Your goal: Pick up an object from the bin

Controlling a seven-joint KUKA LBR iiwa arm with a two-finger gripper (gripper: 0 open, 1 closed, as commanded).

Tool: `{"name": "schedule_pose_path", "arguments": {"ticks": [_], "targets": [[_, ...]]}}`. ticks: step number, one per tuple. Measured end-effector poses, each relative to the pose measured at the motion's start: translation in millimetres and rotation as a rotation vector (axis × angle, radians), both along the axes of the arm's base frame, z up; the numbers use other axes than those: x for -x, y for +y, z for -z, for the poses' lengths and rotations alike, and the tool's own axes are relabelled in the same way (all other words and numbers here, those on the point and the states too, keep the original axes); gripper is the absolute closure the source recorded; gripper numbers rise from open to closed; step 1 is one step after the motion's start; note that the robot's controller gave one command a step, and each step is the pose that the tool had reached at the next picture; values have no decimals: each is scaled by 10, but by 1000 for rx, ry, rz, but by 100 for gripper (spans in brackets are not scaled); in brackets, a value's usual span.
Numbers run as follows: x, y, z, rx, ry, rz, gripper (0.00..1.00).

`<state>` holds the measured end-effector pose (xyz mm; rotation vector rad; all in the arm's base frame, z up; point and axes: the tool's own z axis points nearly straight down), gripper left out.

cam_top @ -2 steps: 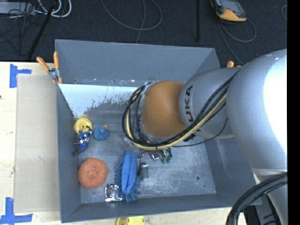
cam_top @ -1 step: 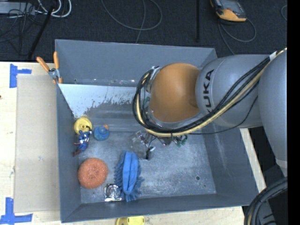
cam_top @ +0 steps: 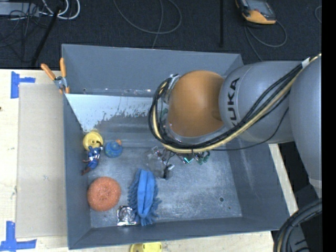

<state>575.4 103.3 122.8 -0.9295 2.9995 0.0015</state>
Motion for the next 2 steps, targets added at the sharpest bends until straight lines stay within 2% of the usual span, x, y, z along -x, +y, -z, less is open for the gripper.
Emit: {"name": "schedule_pose_path", "arguments": {"ticks": [1, 2], "targets": [[0, 0, 0, 0, 0, 0, 0], [270, 152, 9, 2, 0, -75, 0]]}}
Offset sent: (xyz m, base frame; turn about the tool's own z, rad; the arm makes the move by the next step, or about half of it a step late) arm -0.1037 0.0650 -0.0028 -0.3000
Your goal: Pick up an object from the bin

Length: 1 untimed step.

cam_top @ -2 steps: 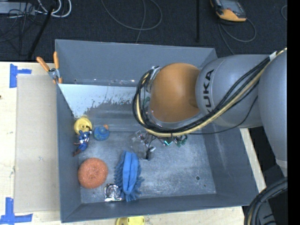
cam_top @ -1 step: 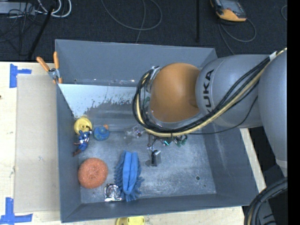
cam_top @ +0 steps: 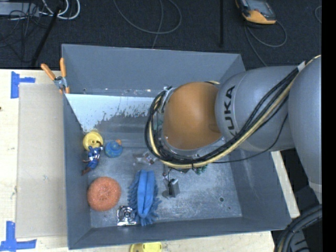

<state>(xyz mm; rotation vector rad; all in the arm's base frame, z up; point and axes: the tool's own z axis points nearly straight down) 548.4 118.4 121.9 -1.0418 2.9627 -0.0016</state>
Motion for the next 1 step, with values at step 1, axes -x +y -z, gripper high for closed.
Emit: {"name": "schedule_pose_path", "arguments": {"ticks": [1], "targets": [[523, 206, 86, -1, 3, -8, 0]]}}
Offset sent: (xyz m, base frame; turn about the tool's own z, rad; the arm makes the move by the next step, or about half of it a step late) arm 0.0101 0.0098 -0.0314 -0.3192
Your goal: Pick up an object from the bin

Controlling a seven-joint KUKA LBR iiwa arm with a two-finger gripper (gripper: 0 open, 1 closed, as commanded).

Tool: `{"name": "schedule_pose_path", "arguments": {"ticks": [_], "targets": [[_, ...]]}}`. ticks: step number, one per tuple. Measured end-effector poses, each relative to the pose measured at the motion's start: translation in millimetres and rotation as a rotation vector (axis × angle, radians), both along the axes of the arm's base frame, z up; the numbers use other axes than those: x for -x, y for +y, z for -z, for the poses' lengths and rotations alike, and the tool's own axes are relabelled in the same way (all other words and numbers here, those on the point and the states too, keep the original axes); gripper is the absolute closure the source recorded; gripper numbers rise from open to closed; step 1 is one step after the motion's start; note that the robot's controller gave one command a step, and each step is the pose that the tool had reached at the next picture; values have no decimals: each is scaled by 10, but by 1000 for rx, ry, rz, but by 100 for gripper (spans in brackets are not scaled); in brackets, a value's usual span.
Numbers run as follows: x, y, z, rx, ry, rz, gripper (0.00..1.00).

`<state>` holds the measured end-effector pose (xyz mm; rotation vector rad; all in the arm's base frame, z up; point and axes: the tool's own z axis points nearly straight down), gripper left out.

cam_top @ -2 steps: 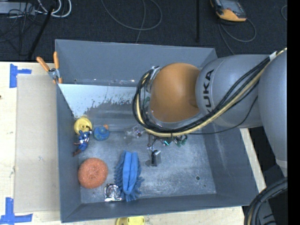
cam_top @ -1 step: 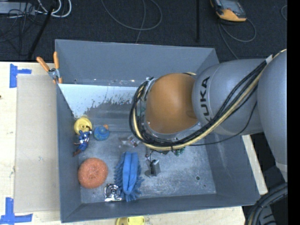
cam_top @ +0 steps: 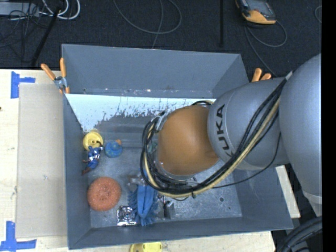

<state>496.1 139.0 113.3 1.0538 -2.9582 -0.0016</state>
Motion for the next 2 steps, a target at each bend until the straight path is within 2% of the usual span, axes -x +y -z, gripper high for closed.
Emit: {"name": "schedule_pose_path", "arguments": {"ticks": [1, 2], "targets": [[-631, -101, 224, -2, -4, -308, 100], [-631, -103, 224, -2, -4, -307, 100]]}}
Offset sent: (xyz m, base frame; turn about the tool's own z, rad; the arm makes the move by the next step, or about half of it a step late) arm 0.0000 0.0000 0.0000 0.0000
